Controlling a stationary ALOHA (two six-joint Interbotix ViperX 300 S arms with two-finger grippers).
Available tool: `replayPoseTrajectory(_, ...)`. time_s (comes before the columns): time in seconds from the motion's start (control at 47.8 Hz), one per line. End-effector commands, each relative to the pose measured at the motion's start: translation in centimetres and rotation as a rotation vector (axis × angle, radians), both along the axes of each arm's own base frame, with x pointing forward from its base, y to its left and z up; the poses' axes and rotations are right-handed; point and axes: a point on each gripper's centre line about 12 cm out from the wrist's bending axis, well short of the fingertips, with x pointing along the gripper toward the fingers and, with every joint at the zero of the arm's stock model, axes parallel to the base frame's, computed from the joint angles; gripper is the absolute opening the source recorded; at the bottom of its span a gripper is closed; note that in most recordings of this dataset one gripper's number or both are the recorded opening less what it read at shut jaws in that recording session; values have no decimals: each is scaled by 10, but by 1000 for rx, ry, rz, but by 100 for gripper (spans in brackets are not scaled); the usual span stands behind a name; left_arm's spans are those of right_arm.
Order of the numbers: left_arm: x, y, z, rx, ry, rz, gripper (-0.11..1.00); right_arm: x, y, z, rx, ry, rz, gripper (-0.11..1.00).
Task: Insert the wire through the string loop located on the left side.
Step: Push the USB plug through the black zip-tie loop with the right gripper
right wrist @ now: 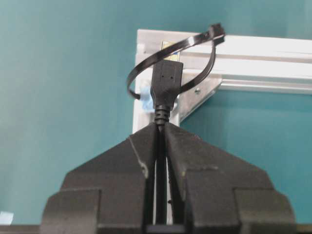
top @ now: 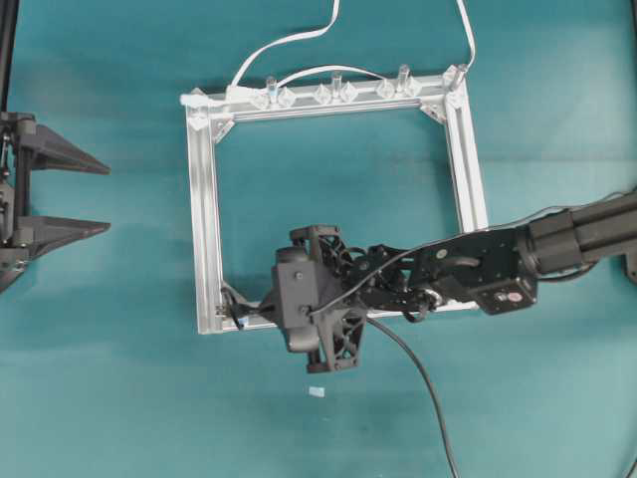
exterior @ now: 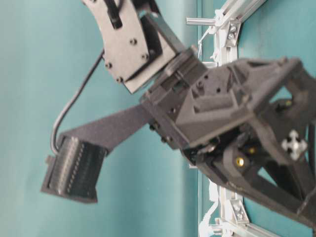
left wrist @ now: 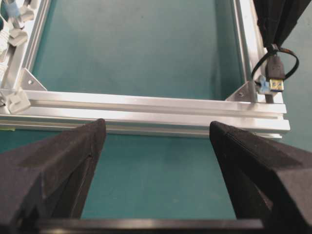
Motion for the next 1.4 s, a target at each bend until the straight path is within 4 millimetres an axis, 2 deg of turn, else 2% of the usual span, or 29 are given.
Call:
replayPoseTrajectory(0.0, 2, -2, 3, 1, -6, -15, 87, 10, 0, 19, 6, -53, -4, 7)
replayPoseTrajectory(0.439, 2, -3, 2, 1, -9, -22, 87, 26, 3, 21, 11, -77, -4, 7)
replayPoseTrajectory(1.381, 3, -5, 4, -3, -11, -28, 87, 27, 2, 21, 11, -78, -5, 7)
